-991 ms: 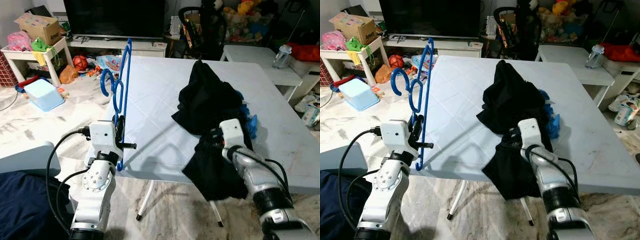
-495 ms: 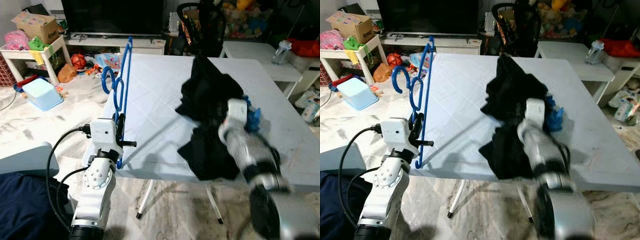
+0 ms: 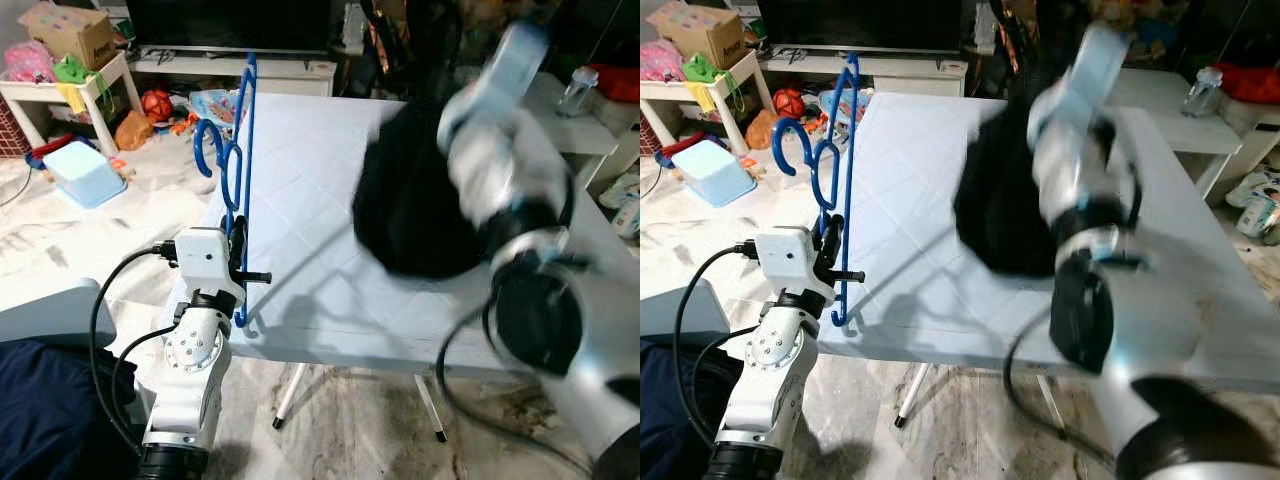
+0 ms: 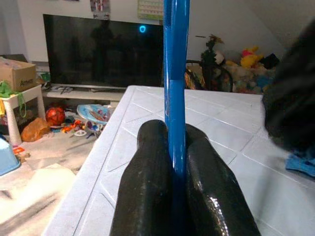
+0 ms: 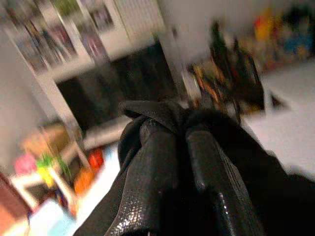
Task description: Hang hanger
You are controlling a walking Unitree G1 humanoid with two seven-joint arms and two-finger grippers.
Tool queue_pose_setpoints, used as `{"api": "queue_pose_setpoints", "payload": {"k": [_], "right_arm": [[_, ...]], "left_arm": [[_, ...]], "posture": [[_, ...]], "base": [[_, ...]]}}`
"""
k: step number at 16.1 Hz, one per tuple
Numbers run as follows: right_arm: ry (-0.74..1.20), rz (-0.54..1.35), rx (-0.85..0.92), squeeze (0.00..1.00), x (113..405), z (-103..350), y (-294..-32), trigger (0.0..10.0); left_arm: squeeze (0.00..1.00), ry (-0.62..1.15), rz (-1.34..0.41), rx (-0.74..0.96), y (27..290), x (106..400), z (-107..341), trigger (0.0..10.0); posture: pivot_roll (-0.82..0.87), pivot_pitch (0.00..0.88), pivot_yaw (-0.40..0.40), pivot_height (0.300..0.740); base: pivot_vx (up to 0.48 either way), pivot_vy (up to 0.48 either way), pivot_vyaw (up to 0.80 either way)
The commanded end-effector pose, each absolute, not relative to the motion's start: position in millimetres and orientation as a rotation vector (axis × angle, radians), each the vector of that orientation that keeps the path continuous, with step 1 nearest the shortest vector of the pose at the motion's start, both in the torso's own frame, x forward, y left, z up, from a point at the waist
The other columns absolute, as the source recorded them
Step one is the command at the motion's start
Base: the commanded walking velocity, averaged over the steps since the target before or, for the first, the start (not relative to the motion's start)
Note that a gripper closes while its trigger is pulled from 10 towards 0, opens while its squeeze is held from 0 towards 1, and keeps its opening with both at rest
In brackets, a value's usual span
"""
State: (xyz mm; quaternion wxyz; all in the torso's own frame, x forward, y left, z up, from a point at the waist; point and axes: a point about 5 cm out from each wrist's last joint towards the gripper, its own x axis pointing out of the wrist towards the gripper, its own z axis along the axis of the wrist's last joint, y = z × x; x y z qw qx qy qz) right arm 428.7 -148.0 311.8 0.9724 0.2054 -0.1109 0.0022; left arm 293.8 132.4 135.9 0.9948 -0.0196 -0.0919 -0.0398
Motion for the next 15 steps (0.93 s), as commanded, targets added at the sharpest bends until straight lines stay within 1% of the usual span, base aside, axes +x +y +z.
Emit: {"api": "queue_pose_setpoints", "payload": {"k": [1, 2, 3, 4, 5, 6, 7, 8, 9, 10, 11, 12, 13, 14, 15], "right_arm": [[-0.333, -0.013, 0.419, 0.00, 425.6, 335.0, -157.5, 0.0], [-0.411, -0.037, 0.384, 0.00, 422.3, 349.7, -163.8, 0.0], [-0.438, -0.052, 0.364, 0.00, 421.0, 353.4, -166.9, 0.0], [-0.434, -0.130, 0.252, 0.00, 420.3, 345.3, -179.0, 0.0], [-0.403, -0.173, 0.193, 0.00, 420.9, 335.7, -184.4, 0.0], [-0.322, -0.297, 0.002, 0.00, 419.8, 307.0, -200.9, 2.8], [-0.272, -0.334, -0.062, 0.00, 419.3, 293.4, -207.8, 10.0], [-0.206, -0.351, -0.104, 0.00, 418.8, 277.8, -214.7, 10.0], [-0.141, -0.346, -0.078, 0.00, 415.5, 256.1, -226.9, 10.0], [-0.137, -0.343, -0.073, 0.00, 414.8, 253.3, -228.5, 10.0], [-0.081, -0.363, -0.059, 1.00, 411.4, 238.3, -237.3, 10.0], [-0.009, -0.390, -0.114, 1.00, 406.4, 220.9, -247.2, 10.0], [0.017, -0.398, -0.148, 1.00, 404.4, 215.0, -250.7, 10.0], [0.063, -0.407, -0.227, 1.00, 400.0, 204.6, -258.2, 10.0], [0.071, -0.405, -0.278, 1.00, 398.0, 201.7, -262.0, 10.0]], "left_arm": [[0.00, -0.043, -0.055, -0.026, 137.2, 288.3, 105.9, 10.0], [0.00, -0.044, -0.052, -0.025, 137.0, 287.5, 105.5, 10.0], [0.00, -0.044, -0.050, -0.024, 137.0, 287.2, 105.3, 10.0], [0.00, -0.046, -0.044, -0.020, 137.0, 287.2, 105.3, 10.0], [0.00, -0.047, -0.043, -0.020, 136.8, 287.3, 105.3, 10.0], [0.00, -0.047, -0.041, -0.018, 136.7, 287.4, 104.8, 10.0], [0.00, -0.045, -0.039, -0.016, 137.4, 287.2, 104.1, 10.0], [0.00, -0.043, -0.038, -0.014, 137.9, 286.6, 103.4, 10.0], [0.00, -0.041, -0.037, -0.012, 138.1, 285.5, 102.4, 10.0], [0.00, -0.041, -0.037, -0.012, 138.1, 285.4, 102.2, 10.0], [0.00, -0.038, -0.038, -0.012, 137.9, 284.7, 101.6, 10.0], [0.00, -0.035, -0.041, -0.010, 137.2, 284.2, 100.9, 10.0], [0.00, -0.034, -0.042, -0.010, 137.1, 284.1, 100.9, 10.0], [0.00, -0.032, -0.045, -0.007, 137.3, 284.1, 100.5, 10.0], [0.00, -0.031, -0.046, -0.005, 137.4, 284.0, 100.1, 10.0]], "posture": [[-0.03, 0.000, -0.093, 0.740], [-0.03, 0.000, -0.093, 0.740], [-0.03, 0.000, -0.093, 0.740], [-0.03, 0.000, -0.092, 0.740], [-0.03, 0.000, -0.091, 0.740], [-0.03, 0.000, -0.091, 0.740], [-0.03, 0.000, -0.091, 0.740], [-0.04, 0.000, -0.089, 0.740], [-0.04, 0.000, -0.089, 0.740], [-0.04, 0.000, -0.089, 0.740], [-0.04, 0.000, -0.085, 0.740], [-0.04, 0.000, -0.082, 0.740], [-0.04, 0.000, -0.081, 0.740], [-0.04, 0.000, -0.077, 0.740], [-0.04, 0.000, -0.078, 0.740]], "base": [[0.000, 0.000, 0.00], [0.000, 0.000, 0.00], [0.000, 0.000, 0.00], [0.000, 0.000, 0.00], [0.000, 0.000, 0.00], [0.000, 0.000, 0.00], [0.000, 0.000, 0.00], [0.000, 0.000, 0.00], [0.000, 0.000, 0.00], [0.000, 0.000, 0.00], [0.000, 0.000, 0.00], [0.000, 0.000, 0.00], [0.000, 0.000, 0.00], [0.000, 0.000, 0.00], [0.000, 0.000, 0.00]]}}
